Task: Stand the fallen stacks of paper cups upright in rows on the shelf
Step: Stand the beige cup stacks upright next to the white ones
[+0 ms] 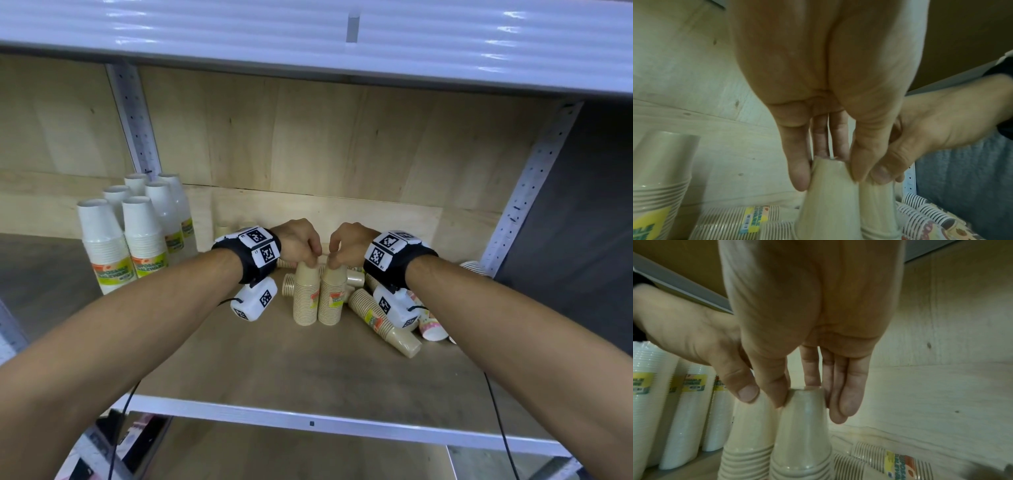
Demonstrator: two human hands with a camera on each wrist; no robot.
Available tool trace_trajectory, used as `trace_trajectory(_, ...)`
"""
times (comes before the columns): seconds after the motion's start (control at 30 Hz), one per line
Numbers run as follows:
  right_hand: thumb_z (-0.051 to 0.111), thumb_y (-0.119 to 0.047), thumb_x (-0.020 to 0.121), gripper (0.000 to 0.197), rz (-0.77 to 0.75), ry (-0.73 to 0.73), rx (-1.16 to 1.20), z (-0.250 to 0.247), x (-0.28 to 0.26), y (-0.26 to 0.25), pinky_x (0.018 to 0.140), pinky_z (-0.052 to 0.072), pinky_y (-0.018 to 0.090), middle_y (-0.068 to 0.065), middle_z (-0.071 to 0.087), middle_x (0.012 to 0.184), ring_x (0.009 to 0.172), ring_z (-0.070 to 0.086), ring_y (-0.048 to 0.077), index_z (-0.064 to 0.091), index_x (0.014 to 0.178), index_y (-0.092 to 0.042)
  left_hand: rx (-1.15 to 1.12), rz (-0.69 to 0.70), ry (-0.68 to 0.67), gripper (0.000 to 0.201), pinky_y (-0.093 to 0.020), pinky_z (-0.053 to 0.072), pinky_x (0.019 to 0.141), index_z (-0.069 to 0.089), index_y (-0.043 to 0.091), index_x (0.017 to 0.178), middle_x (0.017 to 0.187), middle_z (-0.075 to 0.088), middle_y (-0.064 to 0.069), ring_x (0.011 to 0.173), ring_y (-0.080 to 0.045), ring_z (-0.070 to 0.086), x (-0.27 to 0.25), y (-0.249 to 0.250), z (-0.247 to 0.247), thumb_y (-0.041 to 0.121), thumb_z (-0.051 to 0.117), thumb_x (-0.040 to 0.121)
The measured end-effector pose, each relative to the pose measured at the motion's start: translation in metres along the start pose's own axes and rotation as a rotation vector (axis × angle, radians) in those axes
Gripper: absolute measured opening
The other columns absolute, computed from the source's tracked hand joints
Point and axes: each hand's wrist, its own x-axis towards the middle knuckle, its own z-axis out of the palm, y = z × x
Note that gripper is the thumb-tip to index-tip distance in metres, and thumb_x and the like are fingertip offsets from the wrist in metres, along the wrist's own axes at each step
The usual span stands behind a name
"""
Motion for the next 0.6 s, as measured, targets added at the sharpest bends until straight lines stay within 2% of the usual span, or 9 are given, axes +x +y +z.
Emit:
trace_trajectory(0.1,0.077,-0.035,0.074,0.038,0.026,0.032,-0.003,0.0017,0.0021,0.0008,0.059,0.042,0.024,0.008,0.067,0.088,0.078,0.061,0.02,0.071,0.095,-0.003,0.045,0.012,-0.026,0.03,-0.029,0.052,0.091,0.071,0.022,0.111,0.111,0.066,0.004,0.104,-0.013,0.061,-0.0013,0.0001,-0.0019,0.02,0.075,0.081)
trace_trajectory(0.17,0.076,-0.036,0.075,0.041,0.024,0.034,-0.018,0.0012,0.0016,0.0007,0.059,0.042,0.024,0.005,0.064,0.091,0.083,0.061,0.02,0.07,0.099,-0.004,0.061,-0.003,-0.003,0.031,-0.029,0.053,0.087,0.071,0.023,0.109,0.107,0.066,0.003,0.1,-0.014,0.061,-0.0004,0.0,-0.0016,0.031,0.076,0.08)
trace_trajectory(0.23,0.076,-0.034,0.076,0.046,0.002,0.027,-0.023,-0.0011,-0.0002,0.0007,0.066,0.044,0.025,0.001,0.057,0.106,0.095,0.058,0.019,0.064,0.115,-0.012,0.068,-0.036,0.011,0.034,-0.028,0.054,0.076,0.069,0.022,0.108,0.101,0.065,0.001,0.088,-0.016,0.065,0.0002,0.0001,-0.0006,0.037,0.078,0.079)
trace_trajectory(0.3,0.075,-0.027,0.077,0.051,-0.016,-0.002,-0.021,-0.0032,-0.0007,0.0001,0.067,0.043,0.025,-0.001,0.053,0.113,0.097,0.054,0.017,0.059,0.125,-0.018,0.05,-0.057,-0.009,0.033,-0.028,0.057,0.069,0.069,0.02,0.108,0.101,0.066,-0.002,0.079,-0.02,0.07,-0.0001,0.0009,0.0001,0.033,0.078,0.08)
trace_trajectory(0.33,0.074,-0.024,0.077,0.05,-0.021,-0.021,-0.024,-0.0038,-0.0004,-0.0007,0.068,0.043,0.025,0.0,0.054,0.113,0.096,0.053,0.017,0.06,0.125,-0.018,0.043,-0.051,-0.017,0.031,-0.029,0.057,0.069,0.069,0.018,0.109,0.103,0.066,-0.003,0.08,-0.021,0.071,-0.0006,0.0015,0.0003,0.029,0.078,0.081)
trace_trajectory(0.43,0.074,-0.018,0.078,0.041,-0.028,-0.036,-0.019,-0.0044,-0.0002,-0.0025,0.069,0.047,0.025,0.001,0.059,0.102,0.091,0.057,0.017,0.067,0.118,-0.013,0.076,0.004,-0.021,0.03,-0.023,0.05,0.072,0.07,0.018,0.112,0.102,0.064,0.003,0.091,-0.014,0.061,-0.0014,0.0046,-0.0004,0.017,0.075,0.082)
trace_trajectory(0.5,0.074,-0.018,0.077,0.037,-0.027,-0.026,-0.012,-0.0043,-0.0003,-0.0033,0.063,0.046,0.023,0.001,0.06,0.097,0.088,0.058,0.017,0.069,0.114,-0.012,0.089,0.025,-0.034,0.032,-0.02,0.045,0.073,0.07,0.019,0.113,0.096,0.06,0.007,0.092,-0.011,0.057,-0.0022,0.0062,-0.0015,0.013,0.073,0.083)
trace_trajectory(0.6,0.075,-0.019,0.077,0.035,-0.018,-0.025,-0.002,-0.0038,0.0003,-0.0026,0.061,0.045,0.021,0.002,0.061,0.096,0.087,0.059,0.017,0.07,0.111,-0.011,0.086,0.032,-0.04,0.03,-0.023,0.048,0.078,0.071,0.022,0.112,0.1,0.062,0.005,0.096,-0.012,0.058,-0.0011,0.0057,-0.0022,0.018,0.073,0.083)
